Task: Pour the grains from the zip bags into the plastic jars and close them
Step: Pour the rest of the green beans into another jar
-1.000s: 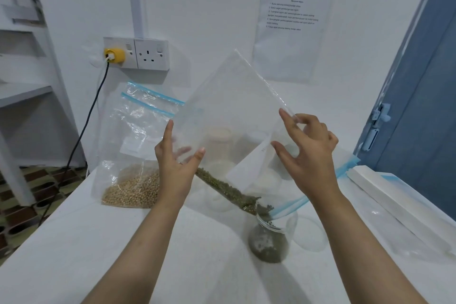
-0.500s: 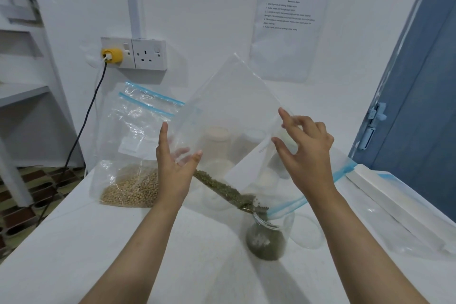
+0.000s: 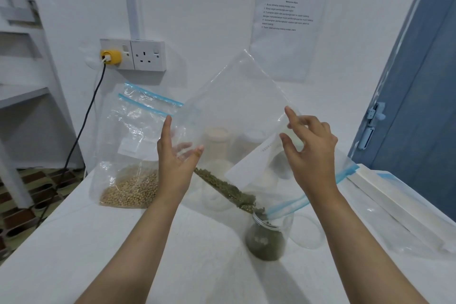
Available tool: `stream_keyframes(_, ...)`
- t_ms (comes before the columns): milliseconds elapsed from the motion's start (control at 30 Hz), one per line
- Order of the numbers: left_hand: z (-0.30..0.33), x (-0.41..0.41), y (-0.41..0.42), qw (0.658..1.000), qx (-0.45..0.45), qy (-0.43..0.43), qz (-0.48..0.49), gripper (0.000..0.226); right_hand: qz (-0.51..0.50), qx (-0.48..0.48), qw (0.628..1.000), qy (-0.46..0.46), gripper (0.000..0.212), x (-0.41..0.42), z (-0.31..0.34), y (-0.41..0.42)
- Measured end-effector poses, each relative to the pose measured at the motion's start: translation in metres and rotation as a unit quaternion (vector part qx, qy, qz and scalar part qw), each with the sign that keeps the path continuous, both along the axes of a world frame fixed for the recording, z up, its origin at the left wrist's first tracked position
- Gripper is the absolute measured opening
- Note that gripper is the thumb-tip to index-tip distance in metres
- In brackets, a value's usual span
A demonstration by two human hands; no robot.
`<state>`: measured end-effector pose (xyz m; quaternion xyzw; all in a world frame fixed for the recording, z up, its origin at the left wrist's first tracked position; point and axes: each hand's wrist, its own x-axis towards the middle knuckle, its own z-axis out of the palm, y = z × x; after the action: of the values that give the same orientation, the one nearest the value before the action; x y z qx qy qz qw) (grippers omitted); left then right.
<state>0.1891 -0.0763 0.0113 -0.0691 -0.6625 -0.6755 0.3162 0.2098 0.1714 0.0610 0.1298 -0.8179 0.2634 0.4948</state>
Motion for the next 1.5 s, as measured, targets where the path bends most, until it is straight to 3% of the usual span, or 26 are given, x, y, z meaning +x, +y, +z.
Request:
stream_keyframes(267, 0.000, 0.000, -0.001, 1.000, 0.001, -0.002, -0.005, 0.092, 0.048, -0.004, 0.996, -0.079, 0.052, -0.001, 0.006, 0.006)
stream_keyframes(533, -0.009, 0.003, 0.007, 0.996, 0.055, -0.007, -0.068, 0.107, 0.028, -0.031, 0.997, -0.064, 0.050, 0.002, 0.005, 0.004)
stream_keyframes(900, -0.012, 0.000, 0.013, 0.999, 0.018, -0.002, -0.049, 0.079, 0.049, -0.051, 0.996, -0.047, 0.052, 0.002, 0.005, 0.008)
stream_keyframes(1500, -0.003, -0.011, 0.020, 1.000, -0.002, 0.018, -0.022, 0.078, 0.037, -0.054, 0.997, -0.051, 0.052, -0.002, 0.008, 0.013)
